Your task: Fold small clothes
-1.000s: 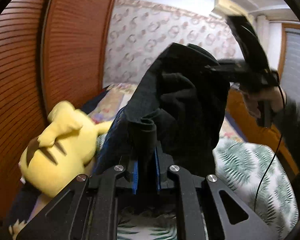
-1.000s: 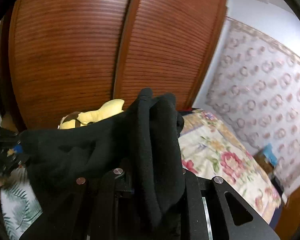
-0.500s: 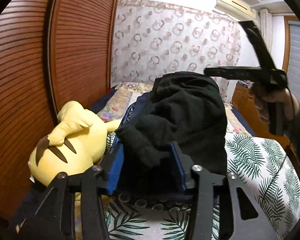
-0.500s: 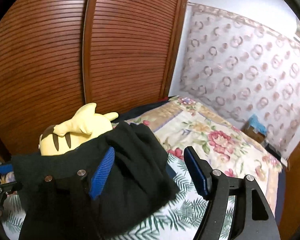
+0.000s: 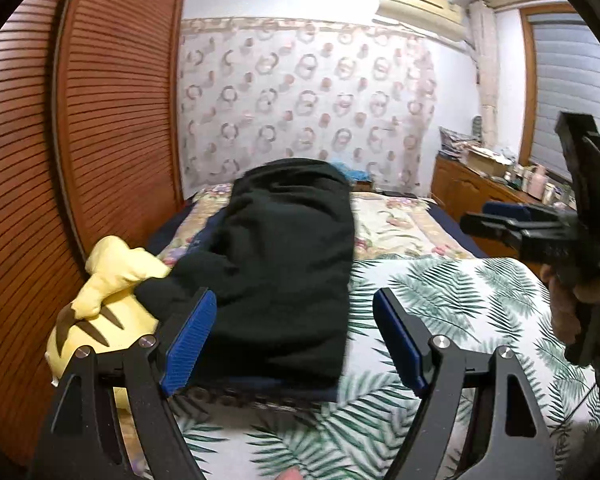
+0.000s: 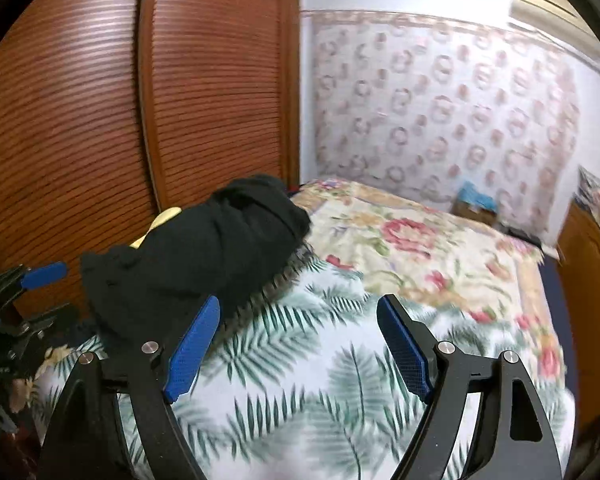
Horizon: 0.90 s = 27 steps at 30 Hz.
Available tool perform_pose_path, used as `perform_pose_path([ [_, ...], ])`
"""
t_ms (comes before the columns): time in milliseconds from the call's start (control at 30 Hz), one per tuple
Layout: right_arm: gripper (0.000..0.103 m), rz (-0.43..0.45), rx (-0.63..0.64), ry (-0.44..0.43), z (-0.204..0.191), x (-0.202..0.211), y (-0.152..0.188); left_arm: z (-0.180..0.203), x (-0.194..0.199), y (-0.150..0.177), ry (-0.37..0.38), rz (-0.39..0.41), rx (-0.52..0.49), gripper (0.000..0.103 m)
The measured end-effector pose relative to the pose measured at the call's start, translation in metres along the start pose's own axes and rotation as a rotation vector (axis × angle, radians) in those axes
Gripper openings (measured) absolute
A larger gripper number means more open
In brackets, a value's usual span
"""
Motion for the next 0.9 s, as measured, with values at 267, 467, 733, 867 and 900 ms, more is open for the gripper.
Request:
perform_pose_path([
  [267,0.082,0.028,-0.063,0.142,-0.020,0.052,0.022,0.047,0.014,-0.002,0.076,0.009,-0.044,0.081],
  [467,0.082,0.082,-0.116,0.223,-0.043,0.106,0.033,0.072,0.029,-0.012,0.111,0.032,-0.060,0.081],
  [733,0.082,0.142,-0.138,0.289,-0.079,0.132,0.034,0.093,0.044,-0.028,0.115,0.067,-0.077,0.081],
  [867,0.082,0.167,-0.138,0.307,-0.094,0.136,0.036,0.095,0.051,-0.033,0.109,0.079,-0.071,0.081],
  [900,0.082,0.174,-0.137,0.311,-0.099,0.137,0.033,0.095,0.052,-0.033,0.105,0.083,-0.071,0.081],
])
Point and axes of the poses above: each gripper's, at about its wrist camera, not at the fingertips, and x roughly against the way its jaws point, z to its right, y to its underside, the point moved 2 cm from there along -x, roughly the way its jaws point, and after that the axes turned 7 degrees about z, right-handed, at the moved point
